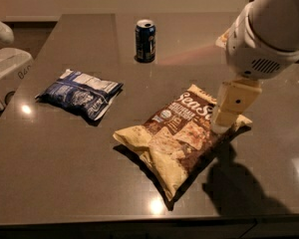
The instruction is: Pick pepsi can
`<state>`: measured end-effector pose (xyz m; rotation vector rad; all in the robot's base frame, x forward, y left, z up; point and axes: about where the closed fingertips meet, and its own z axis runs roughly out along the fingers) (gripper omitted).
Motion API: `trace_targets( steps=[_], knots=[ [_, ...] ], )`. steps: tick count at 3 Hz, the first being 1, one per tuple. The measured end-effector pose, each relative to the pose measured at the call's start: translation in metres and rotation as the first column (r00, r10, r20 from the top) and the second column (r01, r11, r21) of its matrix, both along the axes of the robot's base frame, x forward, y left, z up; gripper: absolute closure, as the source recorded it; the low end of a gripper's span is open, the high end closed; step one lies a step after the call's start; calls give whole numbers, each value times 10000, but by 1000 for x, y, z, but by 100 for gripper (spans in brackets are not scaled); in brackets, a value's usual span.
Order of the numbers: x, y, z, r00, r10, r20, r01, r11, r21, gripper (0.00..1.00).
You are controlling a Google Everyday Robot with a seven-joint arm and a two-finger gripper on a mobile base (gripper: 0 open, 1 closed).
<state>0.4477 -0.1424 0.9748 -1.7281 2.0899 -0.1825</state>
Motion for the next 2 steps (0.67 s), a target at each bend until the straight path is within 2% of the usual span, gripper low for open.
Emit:
trace_targets(
  steps=[1, 2],
  knots=[
    [0, 0, 0, 10000, 0, 0, 0, 10000, 0, 0],
    [-1, 0, 5, 10000, 99, 5, -99, 9994, 336, 0]
  ],
)
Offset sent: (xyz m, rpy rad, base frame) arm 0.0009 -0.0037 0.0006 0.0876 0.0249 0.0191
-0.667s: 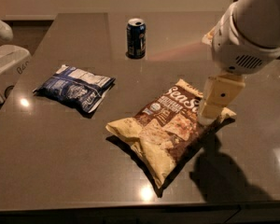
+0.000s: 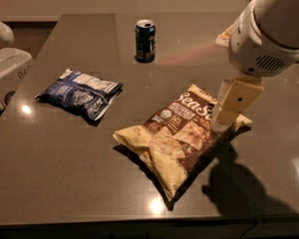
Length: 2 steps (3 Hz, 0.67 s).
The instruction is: Pick pepsi can
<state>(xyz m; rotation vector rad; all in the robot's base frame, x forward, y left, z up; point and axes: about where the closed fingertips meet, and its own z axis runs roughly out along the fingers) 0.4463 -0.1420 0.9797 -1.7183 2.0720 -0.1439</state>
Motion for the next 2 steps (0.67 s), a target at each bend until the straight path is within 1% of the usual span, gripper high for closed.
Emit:
trace_targets(
  steps=[1, 2],
  knots=[
    [1, -2, 0, 9997, 129, -221, -115, 9981, 613, 0],
    [2, -4, -2, 9990, 161, -405, -122, 9954, 954, 0]
  ],
)
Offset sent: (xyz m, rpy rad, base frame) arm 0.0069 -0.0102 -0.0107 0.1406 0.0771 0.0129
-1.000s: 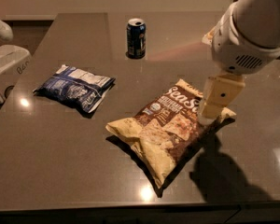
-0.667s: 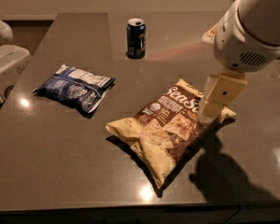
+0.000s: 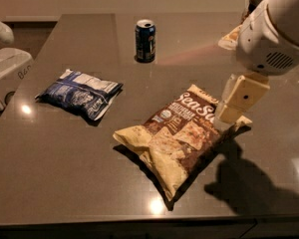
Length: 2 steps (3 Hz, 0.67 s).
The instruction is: Pick pepsi can
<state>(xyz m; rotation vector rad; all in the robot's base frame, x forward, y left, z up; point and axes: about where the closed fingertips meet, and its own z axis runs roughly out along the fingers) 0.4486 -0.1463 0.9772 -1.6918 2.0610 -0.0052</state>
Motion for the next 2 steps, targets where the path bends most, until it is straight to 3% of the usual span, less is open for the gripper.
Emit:
trace_targets(
  steps=[1, 2],
  knots=[
    [1, -10, 6, 9988, -432, 225, 429, 9990, 131, 0],
    [7, -34, 18, 9854, -1590, 617, 1561, 9865, 490, 0]
  ],
)
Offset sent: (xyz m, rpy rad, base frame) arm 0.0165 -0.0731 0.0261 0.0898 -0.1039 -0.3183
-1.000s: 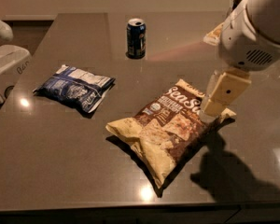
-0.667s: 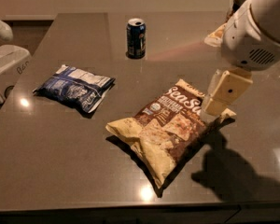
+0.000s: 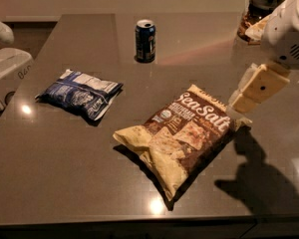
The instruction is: Pick pepsi can
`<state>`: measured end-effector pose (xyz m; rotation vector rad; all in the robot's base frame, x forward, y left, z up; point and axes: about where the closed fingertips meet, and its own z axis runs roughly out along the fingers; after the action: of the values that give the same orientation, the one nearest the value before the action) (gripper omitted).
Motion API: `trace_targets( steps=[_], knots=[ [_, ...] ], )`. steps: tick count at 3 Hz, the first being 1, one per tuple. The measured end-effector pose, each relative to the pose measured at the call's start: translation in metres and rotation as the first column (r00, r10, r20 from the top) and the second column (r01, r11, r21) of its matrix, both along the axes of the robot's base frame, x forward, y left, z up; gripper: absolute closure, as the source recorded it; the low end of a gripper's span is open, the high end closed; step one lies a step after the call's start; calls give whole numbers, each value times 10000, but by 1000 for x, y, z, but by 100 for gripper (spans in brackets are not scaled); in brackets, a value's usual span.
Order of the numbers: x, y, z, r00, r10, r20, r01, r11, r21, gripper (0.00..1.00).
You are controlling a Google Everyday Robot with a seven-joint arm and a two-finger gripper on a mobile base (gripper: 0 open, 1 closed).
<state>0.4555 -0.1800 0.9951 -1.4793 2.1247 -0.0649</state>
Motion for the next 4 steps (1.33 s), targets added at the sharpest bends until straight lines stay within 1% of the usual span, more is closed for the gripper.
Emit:
trace_targets(
  steps=[1, 2, 3, 4],
  knots=[
    [0, 0, 0, 10000, 0, 0, 0, 10000, 0, 0],
    [6, -12, -3, 9986, -445, -278, 459, 9977, 500, 0],
    [10, -24, -1, 9959, -828, -370, 862, 9910, 1022, 0],
    [11, -33, 6, 9938, -1092, -226, 1114, 9823, 1508, 0]
  ],
)
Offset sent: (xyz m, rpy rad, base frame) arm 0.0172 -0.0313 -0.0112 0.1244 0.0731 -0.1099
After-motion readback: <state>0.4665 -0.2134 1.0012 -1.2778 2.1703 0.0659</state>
